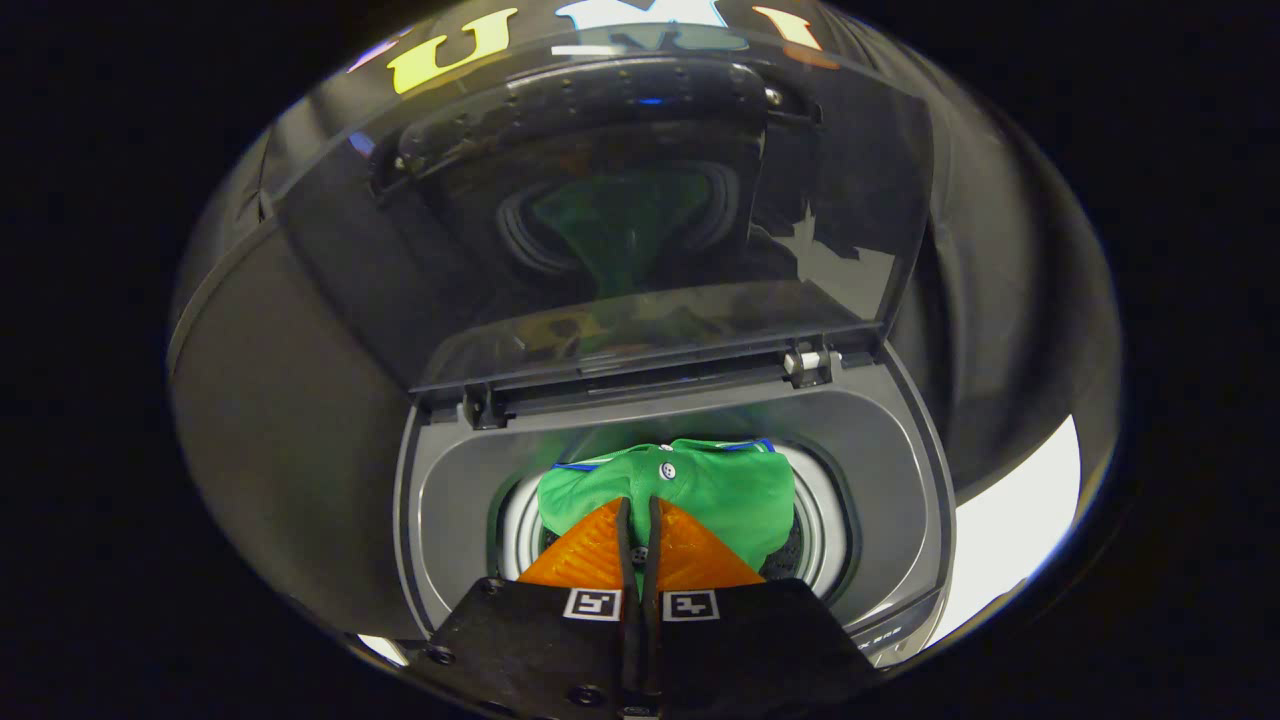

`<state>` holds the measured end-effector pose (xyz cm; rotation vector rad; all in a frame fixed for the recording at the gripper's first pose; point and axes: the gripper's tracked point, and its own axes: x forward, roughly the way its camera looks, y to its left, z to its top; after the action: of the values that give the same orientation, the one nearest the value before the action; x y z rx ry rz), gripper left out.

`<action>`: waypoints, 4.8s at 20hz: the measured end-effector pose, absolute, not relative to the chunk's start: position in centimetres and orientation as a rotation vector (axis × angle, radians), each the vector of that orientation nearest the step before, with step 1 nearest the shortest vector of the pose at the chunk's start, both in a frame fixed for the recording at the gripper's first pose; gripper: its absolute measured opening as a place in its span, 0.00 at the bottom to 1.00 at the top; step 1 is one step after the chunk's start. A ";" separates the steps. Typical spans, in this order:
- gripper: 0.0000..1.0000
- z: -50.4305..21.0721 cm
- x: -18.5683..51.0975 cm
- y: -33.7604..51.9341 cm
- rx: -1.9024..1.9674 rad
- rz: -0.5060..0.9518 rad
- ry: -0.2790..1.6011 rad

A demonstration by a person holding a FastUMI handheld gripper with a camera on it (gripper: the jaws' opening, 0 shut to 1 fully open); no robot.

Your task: Put the clothes into the washing machine and then close the washing machine lid.

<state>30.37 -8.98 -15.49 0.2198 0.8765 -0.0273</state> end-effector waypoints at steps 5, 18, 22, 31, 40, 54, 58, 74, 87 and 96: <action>0.02 -18.1 30.8 -8.6 0.213 -0.041 0.896; 0.98 -15.9 29.5 -8.3 0.232 0.022 0.859; 0.98 -11.3 29.2 -7.9 0.247 0.028 0.777; 0.98 2.9 31.8 -10.2 0.256 0.002 0.579; 0.98 11.2 37.3 -9.9 0.233 0.013 0.475; 0.98 7.4 45.2 -9.1 0.165 0.033 0.565; 0.98 5.9 45.8 -9.1 0.150 0.033 0.597; 0.99 3.3 45.1 -9.5 0.071 0.018 0.649; 0.98 3.4 41.6 -9.3 0.060 0.017 0.550; 0.98 3.5 40.2 -9.3 0.059 0.011 0.437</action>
<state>40.19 -9.27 3.50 0.0588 0.4367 0.0114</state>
